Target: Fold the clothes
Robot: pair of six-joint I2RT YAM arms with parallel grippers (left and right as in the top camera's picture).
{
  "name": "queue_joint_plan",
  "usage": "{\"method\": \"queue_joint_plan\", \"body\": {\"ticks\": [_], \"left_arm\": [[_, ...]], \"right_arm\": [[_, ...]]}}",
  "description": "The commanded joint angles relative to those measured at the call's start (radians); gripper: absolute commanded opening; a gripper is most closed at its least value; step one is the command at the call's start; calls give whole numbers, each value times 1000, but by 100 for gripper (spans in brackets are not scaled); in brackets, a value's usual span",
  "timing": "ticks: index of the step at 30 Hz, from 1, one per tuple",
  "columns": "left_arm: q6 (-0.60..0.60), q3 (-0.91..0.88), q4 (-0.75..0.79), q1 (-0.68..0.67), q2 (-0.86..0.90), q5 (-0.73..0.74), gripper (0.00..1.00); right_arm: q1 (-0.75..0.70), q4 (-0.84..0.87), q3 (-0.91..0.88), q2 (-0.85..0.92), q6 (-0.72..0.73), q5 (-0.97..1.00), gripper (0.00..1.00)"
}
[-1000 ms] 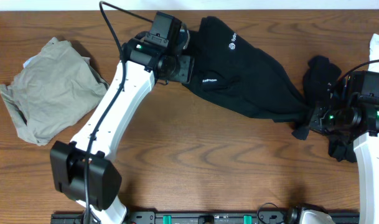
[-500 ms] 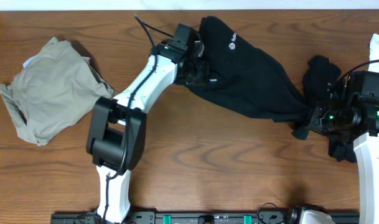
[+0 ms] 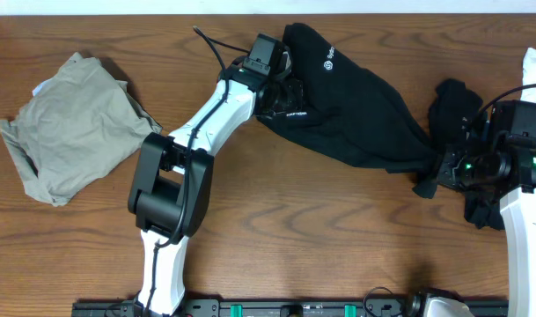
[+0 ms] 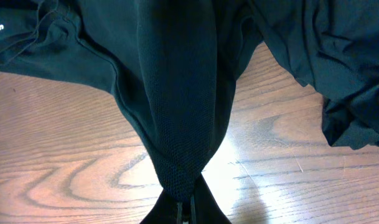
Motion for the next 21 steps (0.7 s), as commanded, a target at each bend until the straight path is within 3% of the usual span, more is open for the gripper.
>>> {"method": "queue_joint_plan", "body": {"ticks": [1,12,18,21], "left_arm": [[-22,5,12,1,39,6,61],[-46,5,50,0,86,6,58],[-47,6,105,1,86,90,27],[-50,6,100,1,86,93,19]], "right_arm": [[-8,-6,-3,4,-20,6,1],[-7,-10,-3,4,-23,6,1],[-7,-10,-3,4,-23,6,1],[-7,-10,-3,4,-23,6,1]]}}
